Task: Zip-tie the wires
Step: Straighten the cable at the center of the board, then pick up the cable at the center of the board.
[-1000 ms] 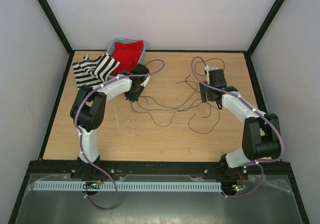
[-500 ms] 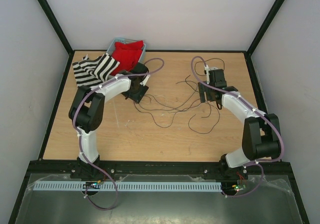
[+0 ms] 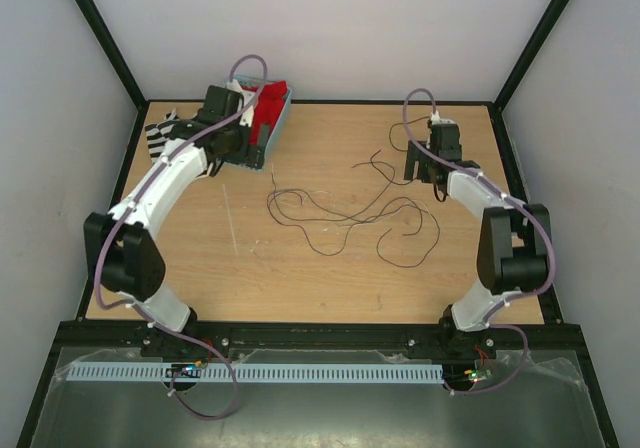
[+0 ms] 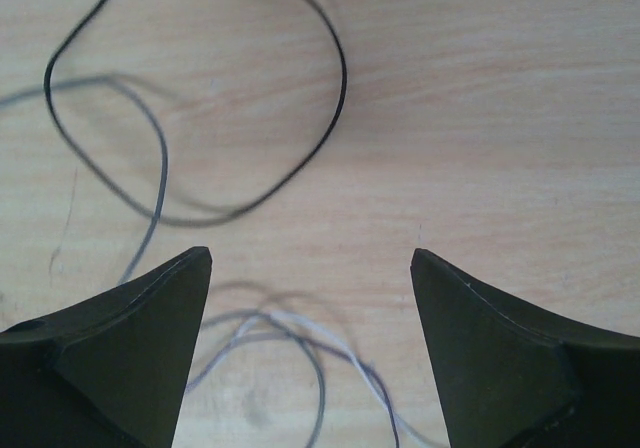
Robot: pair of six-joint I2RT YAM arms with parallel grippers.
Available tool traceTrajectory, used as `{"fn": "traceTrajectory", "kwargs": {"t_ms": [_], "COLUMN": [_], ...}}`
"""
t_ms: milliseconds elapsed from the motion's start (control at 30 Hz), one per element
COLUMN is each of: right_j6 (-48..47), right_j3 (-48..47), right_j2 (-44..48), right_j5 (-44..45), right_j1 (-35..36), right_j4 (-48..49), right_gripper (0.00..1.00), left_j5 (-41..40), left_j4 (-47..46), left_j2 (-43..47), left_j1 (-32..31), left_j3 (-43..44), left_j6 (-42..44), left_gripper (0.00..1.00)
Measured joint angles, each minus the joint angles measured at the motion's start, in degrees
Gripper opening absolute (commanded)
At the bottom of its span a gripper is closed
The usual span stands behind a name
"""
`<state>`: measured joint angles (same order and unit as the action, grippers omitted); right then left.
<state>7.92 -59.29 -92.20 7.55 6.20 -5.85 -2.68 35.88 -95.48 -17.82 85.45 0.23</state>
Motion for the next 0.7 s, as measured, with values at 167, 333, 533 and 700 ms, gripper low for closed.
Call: {"fn": "traceTrajectory", "kwargs": {"t_ms": [167, 333, 533, 700], "right_j6": [2.69, 5.95, 8.79, 7.72], "right_j3": [-8.94, -20.22, -25.99, -25.99], "right_j2": [-9.73, -19.37, -25.59, -25.68], "right_j5": [0.87, 1.53, -1.73, -5.84], "right_j1": [-1.31, -2.71, -3.85, -3.32], "right_j4": [2.19, 3.10, 2.80, 2.16], "right_gripper": [0.91, 0.91, 0.91, 0.91], "left_j5": [5.44, 9.99, 11.98, 12.72], "left_j4": [-0.70, -2.23, -2.95, -3.21], "left_j2": [7.04, 12.20, 13.84, 13.84], "left_j1": [0.11, -0.26, -0.26, -0.26], "left_j3": [0.00, -0.68, -1.97, -2.69], "left_j6": [-0.74, -1.11, -1.42, -1.60], "left_gripper": [0.99, 0.99, 0.99, 0.99]}}
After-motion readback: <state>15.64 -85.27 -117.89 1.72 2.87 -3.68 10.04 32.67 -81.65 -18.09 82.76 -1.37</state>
